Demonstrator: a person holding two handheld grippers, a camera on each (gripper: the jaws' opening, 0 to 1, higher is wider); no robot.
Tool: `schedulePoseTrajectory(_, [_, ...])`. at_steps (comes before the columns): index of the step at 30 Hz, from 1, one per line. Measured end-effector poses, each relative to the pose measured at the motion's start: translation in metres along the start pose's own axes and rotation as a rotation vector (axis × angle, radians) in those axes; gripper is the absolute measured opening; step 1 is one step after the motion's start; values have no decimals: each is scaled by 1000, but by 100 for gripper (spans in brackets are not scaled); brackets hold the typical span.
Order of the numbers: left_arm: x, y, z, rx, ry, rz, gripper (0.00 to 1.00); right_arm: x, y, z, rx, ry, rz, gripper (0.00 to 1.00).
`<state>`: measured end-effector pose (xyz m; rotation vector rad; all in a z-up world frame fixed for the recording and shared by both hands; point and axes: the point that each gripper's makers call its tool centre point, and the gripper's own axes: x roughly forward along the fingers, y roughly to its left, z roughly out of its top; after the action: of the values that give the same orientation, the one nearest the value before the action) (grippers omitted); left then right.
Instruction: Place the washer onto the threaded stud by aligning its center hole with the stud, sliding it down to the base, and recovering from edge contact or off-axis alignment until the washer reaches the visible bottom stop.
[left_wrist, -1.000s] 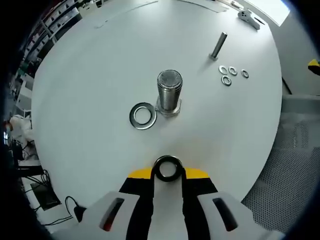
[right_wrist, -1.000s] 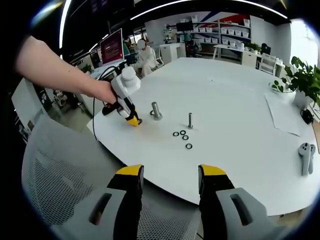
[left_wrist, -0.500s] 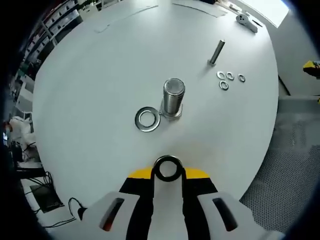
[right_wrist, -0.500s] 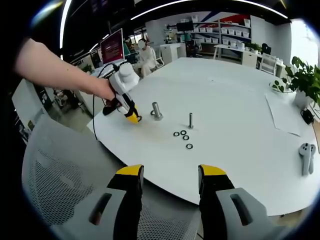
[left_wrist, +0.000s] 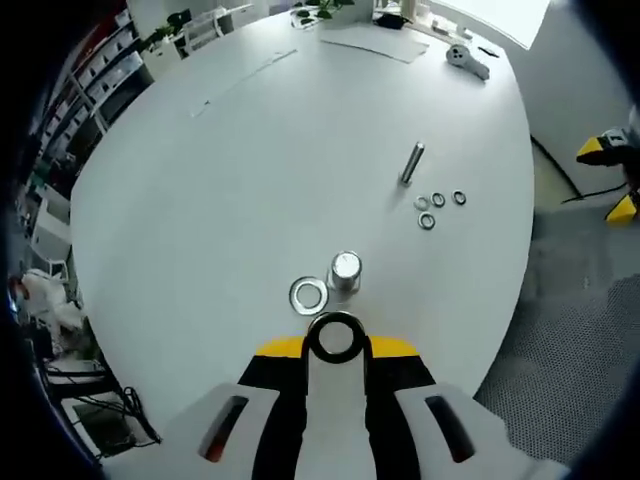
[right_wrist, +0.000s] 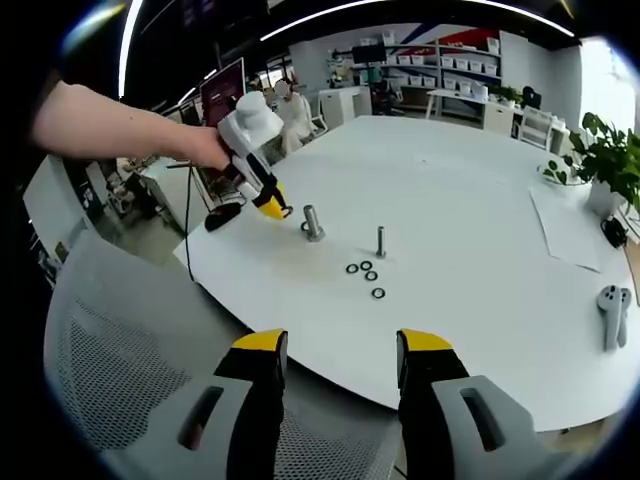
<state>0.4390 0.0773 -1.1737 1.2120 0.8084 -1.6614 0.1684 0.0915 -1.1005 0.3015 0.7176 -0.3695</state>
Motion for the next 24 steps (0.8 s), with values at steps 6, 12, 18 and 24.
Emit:
schedulePoseTrajectory(6, [-5,-1,16,35,-13,-3,18,0,-1,0,-1,1,-5,46])
schedulePoseTrajectory(12, [2,-2,30,50,-17,-18,19,1,-2,0,-1,0,-8,46])
schedulePoseTrajectory(18, [6,-9,32,77,1,-21,19,0,-4,0,7,-4,-17,46])
schedulePoseTrajectory(24, [10,-11,39,83,2,-31,19,-1,-2,0,3,0,-12,46])
